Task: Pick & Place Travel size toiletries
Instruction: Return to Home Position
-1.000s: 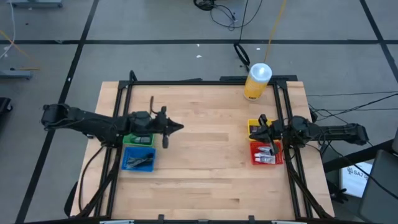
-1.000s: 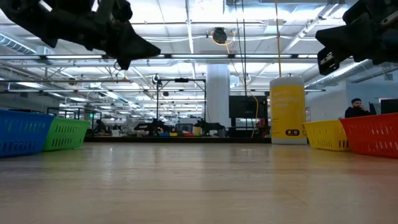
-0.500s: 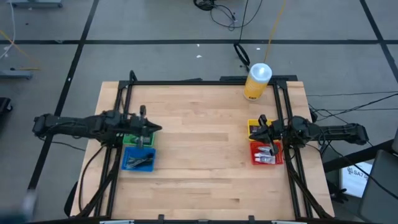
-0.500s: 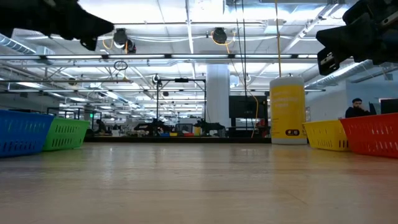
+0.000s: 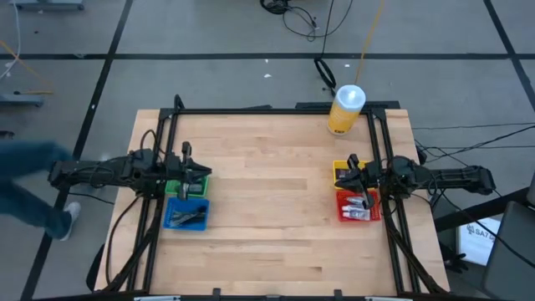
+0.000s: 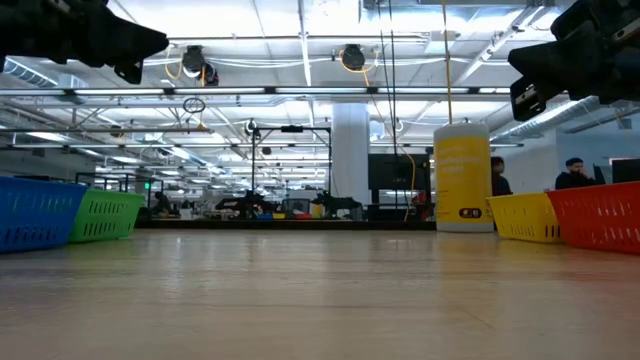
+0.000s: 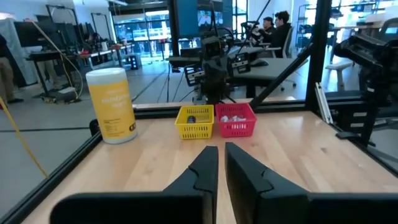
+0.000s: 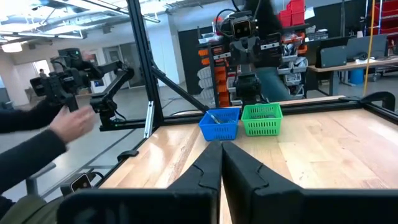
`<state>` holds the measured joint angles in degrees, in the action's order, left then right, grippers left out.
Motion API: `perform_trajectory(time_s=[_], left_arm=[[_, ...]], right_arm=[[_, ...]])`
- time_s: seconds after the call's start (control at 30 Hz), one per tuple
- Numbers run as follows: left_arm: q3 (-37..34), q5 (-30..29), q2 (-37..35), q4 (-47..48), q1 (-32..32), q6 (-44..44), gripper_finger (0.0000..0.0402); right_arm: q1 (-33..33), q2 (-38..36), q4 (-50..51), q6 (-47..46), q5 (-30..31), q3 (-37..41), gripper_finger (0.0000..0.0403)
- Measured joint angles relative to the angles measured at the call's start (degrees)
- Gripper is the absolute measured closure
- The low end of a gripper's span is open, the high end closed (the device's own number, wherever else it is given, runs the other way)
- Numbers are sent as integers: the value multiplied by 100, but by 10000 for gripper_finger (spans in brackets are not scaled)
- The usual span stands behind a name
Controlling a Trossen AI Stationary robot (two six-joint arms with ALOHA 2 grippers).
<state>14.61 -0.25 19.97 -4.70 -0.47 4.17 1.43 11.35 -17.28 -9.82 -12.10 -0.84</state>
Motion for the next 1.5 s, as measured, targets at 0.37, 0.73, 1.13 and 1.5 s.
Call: perform_trajectory(time_s=[0.37,0.73,1.13,1.5], left_arm=[[-291,341,-585,-220,-228,-516,370],[-1388,472,-1668,-116,-546,-294,395],[-1364,-107,-1967,421,-551,70,373],[-1364,-114,-1967,441,-551,34,378]], right_arm=[[0,2,-4,0,-2,3,399],[0,24,-81,0,2,4,399],[0,24,-107,1,0,4,399],[0,24,-107,2,0,4,399]])
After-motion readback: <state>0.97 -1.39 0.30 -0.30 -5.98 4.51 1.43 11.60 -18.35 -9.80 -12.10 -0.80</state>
